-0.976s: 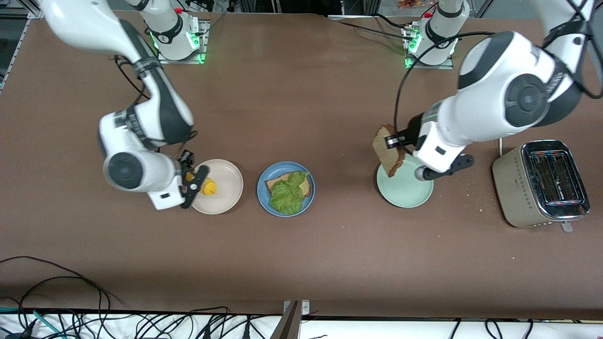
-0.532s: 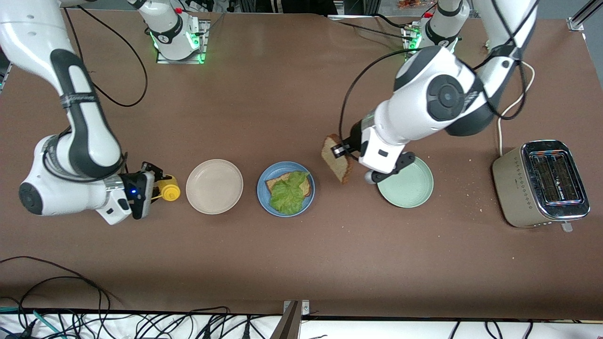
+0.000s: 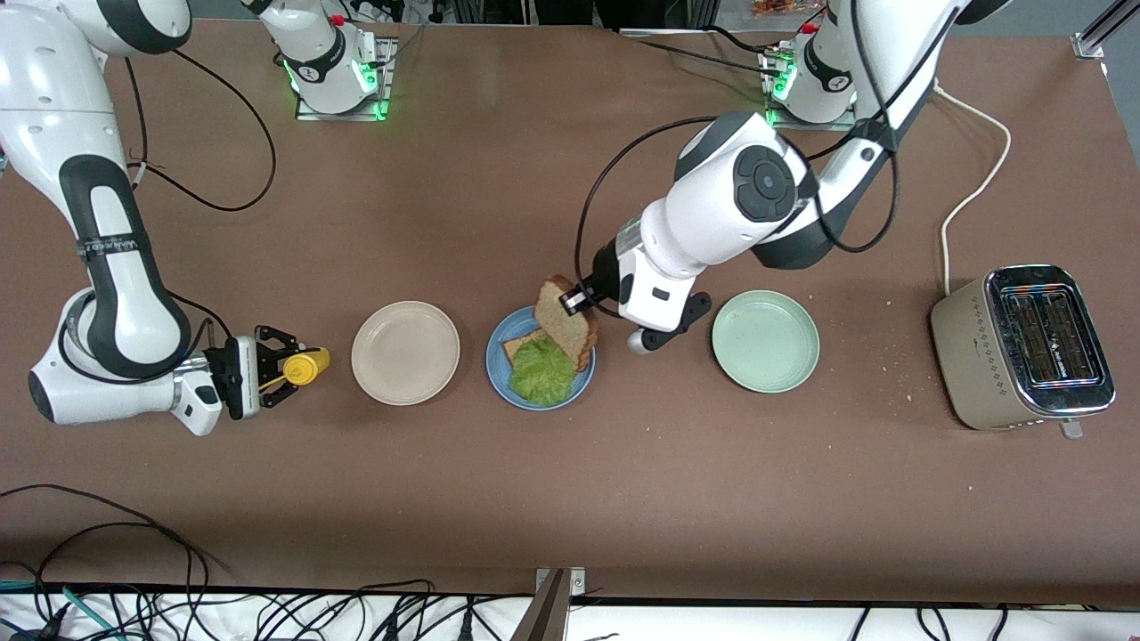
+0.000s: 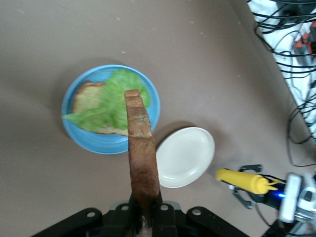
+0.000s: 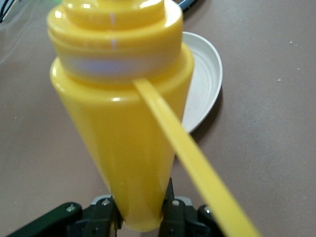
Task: Make sandwich in blue plate with both arms
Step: 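Carry the bread over the blue plate while the right gripper returns mustard, then lower the bread onto the lettuce while the right gripper releases the mustard, then open the left gripper and raise it from the sandwich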
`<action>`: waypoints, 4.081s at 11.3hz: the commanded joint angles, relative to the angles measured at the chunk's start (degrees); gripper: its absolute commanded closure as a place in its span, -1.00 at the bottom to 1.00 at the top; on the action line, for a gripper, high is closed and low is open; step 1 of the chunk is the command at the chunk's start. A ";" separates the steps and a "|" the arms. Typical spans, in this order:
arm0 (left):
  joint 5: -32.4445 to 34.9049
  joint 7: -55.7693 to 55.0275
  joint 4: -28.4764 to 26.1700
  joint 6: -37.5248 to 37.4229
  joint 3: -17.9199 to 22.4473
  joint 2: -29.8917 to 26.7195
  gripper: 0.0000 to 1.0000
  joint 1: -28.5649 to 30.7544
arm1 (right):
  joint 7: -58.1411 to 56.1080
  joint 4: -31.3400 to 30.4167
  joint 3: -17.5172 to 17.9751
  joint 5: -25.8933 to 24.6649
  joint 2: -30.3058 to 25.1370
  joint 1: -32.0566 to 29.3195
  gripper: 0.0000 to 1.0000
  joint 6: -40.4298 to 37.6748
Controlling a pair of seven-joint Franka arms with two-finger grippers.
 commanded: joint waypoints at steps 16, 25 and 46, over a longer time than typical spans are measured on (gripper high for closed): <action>1.39 -2.05 -13.73 39.61 11.48 4.79 1.00 -12.67 | -16.39 4.12 -2.46 6.48 5.52 -4.58 -1.00 -0.89; 2.46 -2.32 -16.81 39.26 11.48 4.88 1.00 -12.58 | 5.55 -5.89 -10.03 1.83 -15.57 0.07 -1.00 -1.77; 3.60 3.84 -16.82 21.52 12.27 6.38 -0.90 -10.91 | 90.64 -17.15 -6.60 -20.41 -46.26 13.96 -1.00 -1.60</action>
